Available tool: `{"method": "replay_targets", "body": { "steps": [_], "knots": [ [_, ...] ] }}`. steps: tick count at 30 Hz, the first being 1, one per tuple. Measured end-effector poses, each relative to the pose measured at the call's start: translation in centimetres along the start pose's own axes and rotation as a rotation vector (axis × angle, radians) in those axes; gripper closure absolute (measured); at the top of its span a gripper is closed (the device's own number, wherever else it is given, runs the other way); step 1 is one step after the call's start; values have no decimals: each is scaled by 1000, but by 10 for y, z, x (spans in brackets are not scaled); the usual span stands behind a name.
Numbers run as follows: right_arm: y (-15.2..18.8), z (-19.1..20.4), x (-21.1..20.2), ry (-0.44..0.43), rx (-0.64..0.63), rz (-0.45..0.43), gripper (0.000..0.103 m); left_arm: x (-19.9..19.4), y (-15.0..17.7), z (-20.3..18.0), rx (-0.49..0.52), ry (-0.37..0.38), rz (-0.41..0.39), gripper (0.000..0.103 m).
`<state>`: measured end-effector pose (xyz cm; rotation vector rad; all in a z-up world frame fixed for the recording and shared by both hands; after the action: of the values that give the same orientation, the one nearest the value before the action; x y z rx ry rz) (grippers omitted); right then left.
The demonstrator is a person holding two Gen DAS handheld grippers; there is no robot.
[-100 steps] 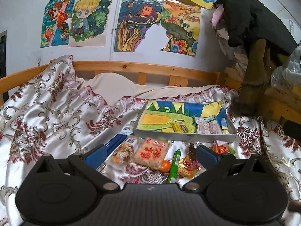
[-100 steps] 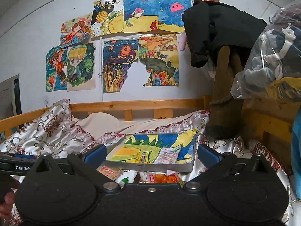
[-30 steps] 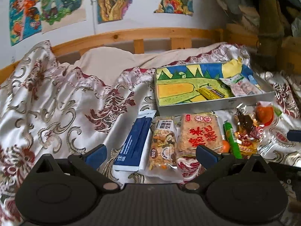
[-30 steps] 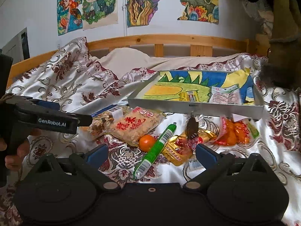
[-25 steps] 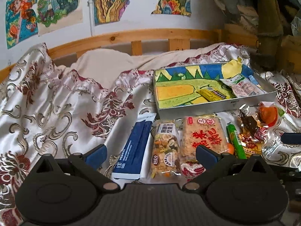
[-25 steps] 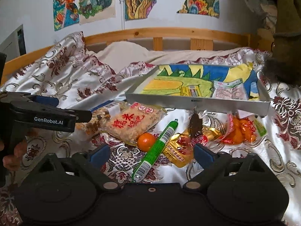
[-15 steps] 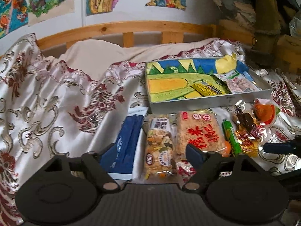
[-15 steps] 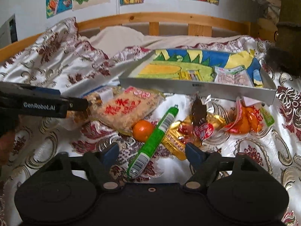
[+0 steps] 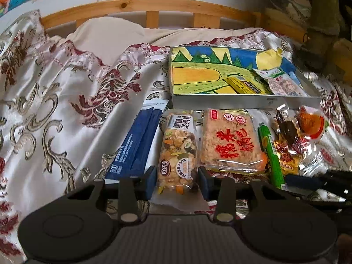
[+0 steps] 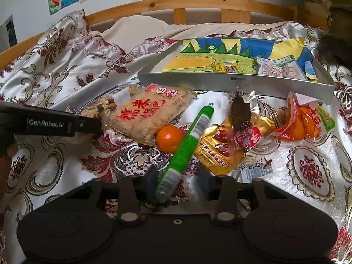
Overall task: Organize snacks
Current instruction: 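Grasp the nut-mix bag with the left tool while the right tool grasps the green sausage stick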
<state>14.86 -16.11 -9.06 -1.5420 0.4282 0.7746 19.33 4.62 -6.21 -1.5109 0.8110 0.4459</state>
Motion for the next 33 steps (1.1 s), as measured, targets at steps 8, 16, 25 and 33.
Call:
{"method": "replay_targets", "body": {
  "steps": [8, 16, 25, 33],
  "knots": [
    [-5, -6, -9, -36, -43, 68, 79, -13, 8, -9, -97, -3, 48, 62],
    [6, -16, -33, -61, -104, 113, 82, -26, 34, -20, -157, -41, 77, 62],
    [6, -11, -25, -37, -113, 89, 75, -25, 29, -20, -139, -75, 36, 51],
    [-5, -9, -6, -32, -76, 67, 65, -16, 18, -14, -143, -69, 3, 45]
  ]
}}
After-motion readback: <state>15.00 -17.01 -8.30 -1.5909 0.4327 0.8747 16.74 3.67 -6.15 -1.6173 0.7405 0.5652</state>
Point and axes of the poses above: each gripper's, at about its wrist camera, not at the fingertips, and x roughly the way its jaws point, z to its left, y to its underside, the point moved 1 cm from there along x, roughly the way its jaws point, and after that the axes turned 4 degrees about -x, right-handed, at the moved point
